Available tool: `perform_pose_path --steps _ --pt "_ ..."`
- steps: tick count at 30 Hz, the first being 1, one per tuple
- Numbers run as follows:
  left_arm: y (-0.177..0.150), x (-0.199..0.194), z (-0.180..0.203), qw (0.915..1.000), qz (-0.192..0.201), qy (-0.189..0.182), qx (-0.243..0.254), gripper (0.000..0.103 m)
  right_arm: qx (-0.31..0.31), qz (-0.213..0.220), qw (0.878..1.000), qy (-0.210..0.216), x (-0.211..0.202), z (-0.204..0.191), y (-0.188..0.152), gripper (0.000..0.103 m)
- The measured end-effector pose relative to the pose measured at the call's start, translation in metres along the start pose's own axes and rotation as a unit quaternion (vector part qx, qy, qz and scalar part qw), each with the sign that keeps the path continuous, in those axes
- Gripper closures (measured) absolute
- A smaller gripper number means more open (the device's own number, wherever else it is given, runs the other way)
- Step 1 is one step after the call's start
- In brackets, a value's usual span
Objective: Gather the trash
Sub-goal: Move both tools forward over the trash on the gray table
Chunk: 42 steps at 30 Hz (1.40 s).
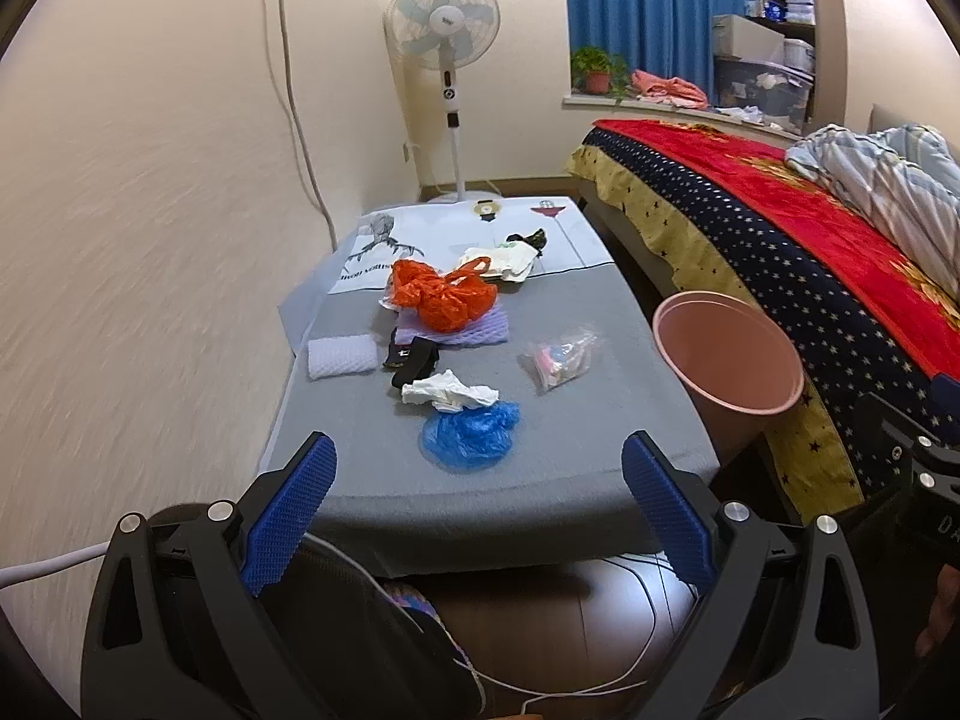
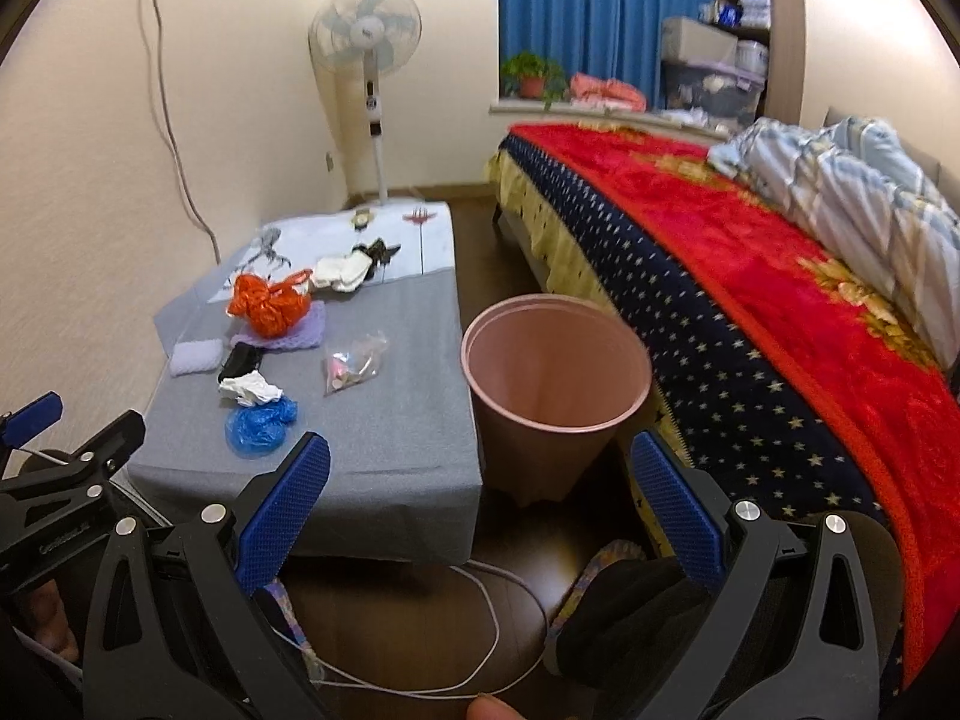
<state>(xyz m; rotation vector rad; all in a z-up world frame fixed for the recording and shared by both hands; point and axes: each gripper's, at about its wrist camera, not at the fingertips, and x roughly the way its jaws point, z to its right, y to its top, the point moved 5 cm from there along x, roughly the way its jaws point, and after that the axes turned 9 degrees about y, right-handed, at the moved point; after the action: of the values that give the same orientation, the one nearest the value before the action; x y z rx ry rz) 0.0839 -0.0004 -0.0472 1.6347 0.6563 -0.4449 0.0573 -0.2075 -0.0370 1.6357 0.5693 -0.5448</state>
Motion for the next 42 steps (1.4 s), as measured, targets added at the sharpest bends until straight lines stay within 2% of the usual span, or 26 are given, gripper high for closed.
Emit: perform_pose_path --steps 7,13,25,31,39,42 --pt "0.021 0.045 -0.01 0.9992 -0.032 0.012 -0.023 0.01 0.012 -0.026 1.0 0.007 0.048 0.002 0.025 0.005" --pt "0.043 0.082 -0.018 0.9981 -0.039 0.041 -0.024 0.01 0.002 -0.032 0.999 0.011 0.085 -0.005 0.049 0.005" --pt "0.082 0.153 -0.031 0.9958 -0.062 0.058 -0.035 0.01 -0.02 -0.049 0.999 0.011 0.147 -0.015 0.082 0.005" --pt "0.112 0.188 -0.041 0.9943 -0.049 0.088 -0.035 0.01 -0.036 -0.054 0.998 0.003 0.177 -0.022 0.1 0.005" --pt "0.129 0.227 -0.049 0.9936 -0.045 0.091 -0.049 0.01 -0.048 -0.059 0.997 0.007 0.208 -0.034 0.118 0.005" --pt "0.13 0.244 -0.054 0.9939 -0.047 0.083 -0.054 0.01 -0.044 -0.04 0.998 0.025 0.223 -0.039 0.127 0.005"
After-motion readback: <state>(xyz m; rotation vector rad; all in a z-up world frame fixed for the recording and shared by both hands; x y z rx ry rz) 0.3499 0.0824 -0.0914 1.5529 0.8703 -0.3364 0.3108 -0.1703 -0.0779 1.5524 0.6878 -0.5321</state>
